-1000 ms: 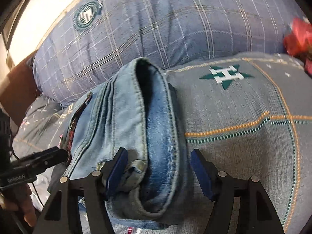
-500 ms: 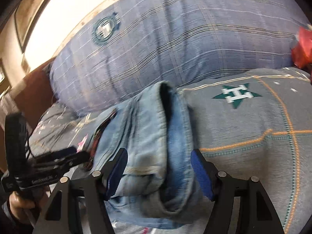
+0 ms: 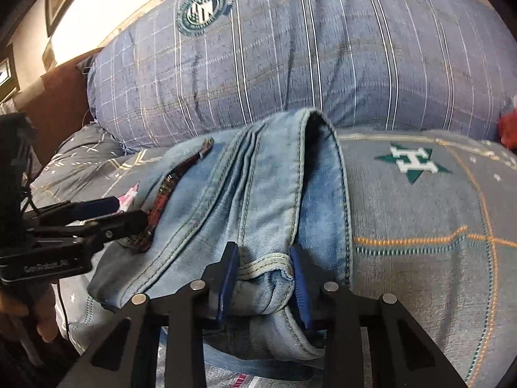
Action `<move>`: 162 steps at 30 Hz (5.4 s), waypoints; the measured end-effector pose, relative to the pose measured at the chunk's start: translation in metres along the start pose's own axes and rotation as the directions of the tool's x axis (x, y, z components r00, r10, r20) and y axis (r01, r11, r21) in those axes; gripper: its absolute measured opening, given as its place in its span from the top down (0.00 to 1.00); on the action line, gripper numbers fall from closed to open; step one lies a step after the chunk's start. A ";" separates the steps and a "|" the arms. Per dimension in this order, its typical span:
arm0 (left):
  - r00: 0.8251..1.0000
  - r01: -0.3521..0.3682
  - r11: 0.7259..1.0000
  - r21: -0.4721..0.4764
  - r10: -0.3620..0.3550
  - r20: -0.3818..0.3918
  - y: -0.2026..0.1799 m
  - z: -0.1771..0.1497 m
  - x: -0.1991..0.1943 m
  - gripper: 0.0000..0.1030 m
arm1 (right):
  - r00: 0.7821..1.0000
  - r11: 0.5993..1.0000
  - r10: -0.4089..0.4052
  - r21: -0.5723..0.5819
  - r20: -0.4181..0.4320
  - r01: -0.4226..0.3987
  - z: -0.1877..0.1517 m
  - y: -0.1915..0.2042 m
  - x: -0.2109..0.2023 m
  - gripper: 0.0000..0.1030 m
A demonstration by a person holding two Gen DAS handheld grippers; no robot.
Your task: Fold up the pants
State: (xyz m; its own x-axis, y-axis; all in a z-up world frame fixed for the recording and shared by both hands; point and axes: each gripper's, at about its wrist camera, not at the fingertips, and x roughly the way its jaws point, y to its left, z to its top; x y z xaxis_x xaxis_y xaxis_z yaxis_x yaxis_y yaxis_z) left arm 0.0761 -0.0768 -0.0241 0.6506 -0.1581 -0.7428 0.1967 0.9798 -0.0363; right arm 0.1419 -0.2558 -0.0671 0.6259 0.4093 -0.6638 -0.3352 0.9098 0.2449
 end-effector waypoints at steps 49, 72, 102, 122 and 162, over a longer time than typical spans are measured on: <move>0.989 0.062 0.973 -0.220 -0.090 -0.121 0.064 0.000 0.009 0.27 | 0.997 0.956 0.078 0.285 -0.008 -0.072 -0.004 -0.049 0.000 0.03; 0.986 0.068 0.974 -0.217 -0.099 -0.133 0.063 0.004 0.014 0.26 | 0.987 0.914 0.154 0.373 0.046 -0.160 -0.006 -0.067 0.002 0.02; 0.956 0.224 0.937 -0.269 -0.265 -0.129 0.064 0.018 0.042 0.26 | 0.987 0.926 0.158 0.344 0.026 -0.157 -0.006 -0.071 0.010 0.01; 0.989 0.107 0.991 -0.083 -0.114 -0.089 0.019 0.023 0.043 0.64 | 0.998 0.996 0.035 0.089 -0.052 -0.030 -0.011 -0.030 0.029 0.46; 0.991 0.059 0.996 -0.070 -0.050 0.122 0.061 0.068 -0.076 0.72 | 0.982 0.987 -0.030 -0.147 0.185 0.058 0.051 0.089 -0.047 0.55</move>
State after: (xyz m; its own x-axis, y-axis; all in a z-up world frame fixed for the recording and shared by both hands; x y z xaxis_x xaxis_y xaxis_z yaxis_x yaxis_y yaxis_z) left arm 0.0882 -0.0136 0.0752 0.7243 -0.2204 -0.6533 0.1823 0.9750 -0.1267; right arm 0.1188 -0.1902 0.0221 0.7550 0.3879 -0.5286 -0.3987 0.9117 0.0995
